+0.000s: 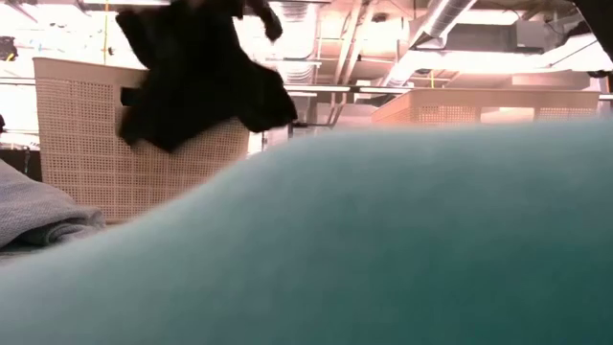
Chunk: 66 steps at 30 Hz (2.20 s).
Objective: Sort clothes
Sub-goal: Put the black shirt into the left white laundry bin
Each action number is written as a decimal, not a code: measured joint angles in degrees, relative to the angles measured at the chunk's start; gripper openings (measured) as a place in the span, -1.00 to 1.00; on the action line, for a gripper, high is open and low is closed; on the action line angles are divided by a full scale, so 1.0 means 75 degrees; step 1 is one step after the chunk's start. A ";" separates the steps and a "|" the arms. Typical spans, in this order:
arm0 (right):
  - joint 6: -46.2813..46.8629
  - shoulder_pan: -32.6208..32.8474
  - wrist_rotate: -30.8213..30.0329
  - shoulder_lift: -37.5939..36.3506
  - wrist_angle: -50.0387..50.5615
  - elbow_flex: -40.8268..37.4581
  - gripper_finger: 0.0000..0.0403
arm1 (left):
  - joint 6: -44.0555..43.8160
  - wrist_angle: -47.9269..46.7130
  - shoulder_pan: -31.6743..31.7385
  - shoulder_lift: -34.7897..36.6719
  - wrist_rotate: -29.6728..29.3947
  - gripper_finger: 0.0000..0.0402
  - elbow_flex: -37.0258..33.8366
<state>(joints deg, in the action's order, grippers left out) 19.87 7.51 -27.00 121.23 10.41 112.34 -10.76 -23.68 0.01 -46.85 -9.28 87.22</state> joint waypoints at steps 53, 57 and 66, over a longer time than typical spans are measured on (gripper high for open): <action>-0.1161 -0.2144 0.3940 0.2197 -0.2958 0.2883 -0.97 | -0.0146 -0.0006 0.0001 -0.0251 -0.0023 -0.10 0.0003; -0.0985 -0.2238 0.3937 0.2217 -0.2278 0.2998 -0.97 | -0.0131 -0.0123 0.0000 -0.0254 -0.0021 -0.10 0.0003; -0.1453 -0.2265 0.3370 0.2243 -0.1190 0.2984 -0.83 | -0.0137 -0.0321 0.0000 -0.0254 -0.0023 -0.10 0.0003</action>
<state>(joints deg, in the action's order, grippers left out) 8.97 -9.48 -1.72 138.06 1.48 134.72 -11.79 -26.09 0.01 -48.75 -9.45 87.24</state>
